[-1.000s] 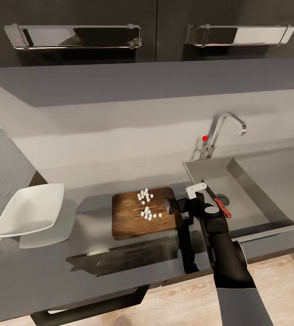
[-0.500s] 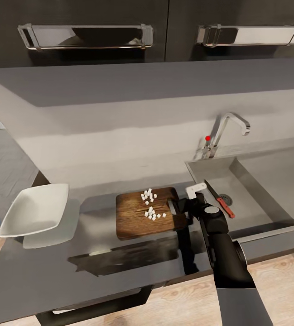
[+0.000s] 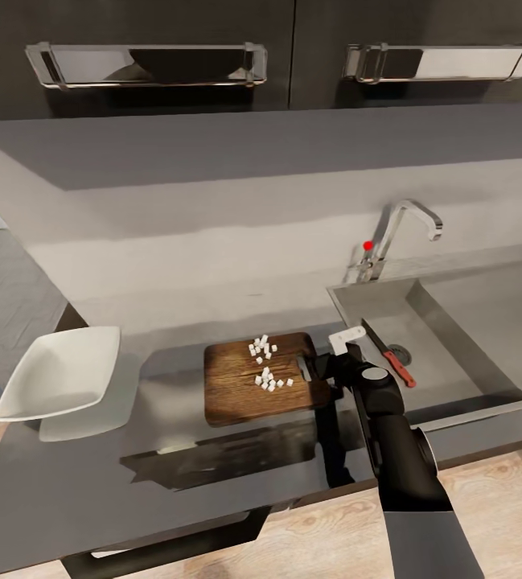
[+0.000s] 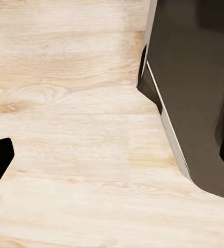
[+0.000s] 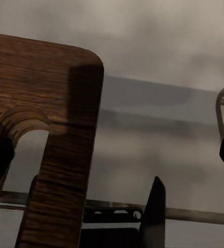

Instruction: In the kitchen, take the Vidalia onion out of the sink, dice it on the chopping board with the paring knife, put the diced onion into the bowl on the countertop, then place both the paring knife and the chopping board into the sink.

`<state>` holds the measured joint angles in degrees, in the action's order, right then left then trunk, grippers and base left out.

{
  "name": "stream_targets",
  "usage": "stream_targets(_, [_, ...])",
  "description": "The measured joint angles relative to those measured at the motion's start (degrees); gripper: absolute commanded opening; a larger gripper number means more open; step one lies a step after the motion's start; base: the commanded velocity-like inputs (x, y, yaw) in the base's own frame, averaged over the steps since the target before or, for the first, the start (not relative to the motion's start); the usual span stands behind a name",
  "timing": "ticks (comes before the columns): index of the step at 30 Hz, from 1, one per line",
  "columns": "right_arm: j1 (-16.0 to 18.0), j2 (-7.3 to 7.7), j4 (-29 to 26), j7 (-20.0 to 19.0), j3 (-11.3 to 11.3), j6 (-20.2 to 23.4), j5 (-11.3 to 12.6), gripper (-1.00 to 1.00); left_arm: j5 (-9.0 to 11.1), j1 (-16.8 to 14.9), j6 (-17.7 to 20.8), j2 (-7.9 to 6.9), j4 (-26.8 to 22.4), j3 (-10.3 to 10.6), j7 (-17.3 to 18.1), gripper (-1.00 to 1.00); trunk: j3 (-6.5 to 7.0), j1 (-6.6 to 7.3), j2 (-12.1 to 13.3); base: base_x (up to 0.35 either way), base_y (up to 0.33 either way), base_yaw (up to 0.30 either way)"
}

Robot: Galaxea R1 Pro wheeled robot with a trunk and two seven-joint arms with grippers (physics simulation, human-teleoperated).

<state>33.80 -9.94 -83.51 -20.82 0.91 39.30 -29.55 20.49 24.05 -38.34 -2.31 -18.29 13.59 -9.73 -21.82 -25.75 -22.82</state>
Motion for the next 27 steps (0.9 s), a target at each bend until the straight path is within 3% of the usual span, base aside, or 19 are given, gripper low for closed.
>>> stream_targets(27, [0.0,0.0,0.09,0.0,0.03,0.0,0.0,1.0,-0.03,0.0,0.07,0.06,0.06,0.02,0.0,1.0,-0.56,0.0,0.0,0.0,0.001,0.0])
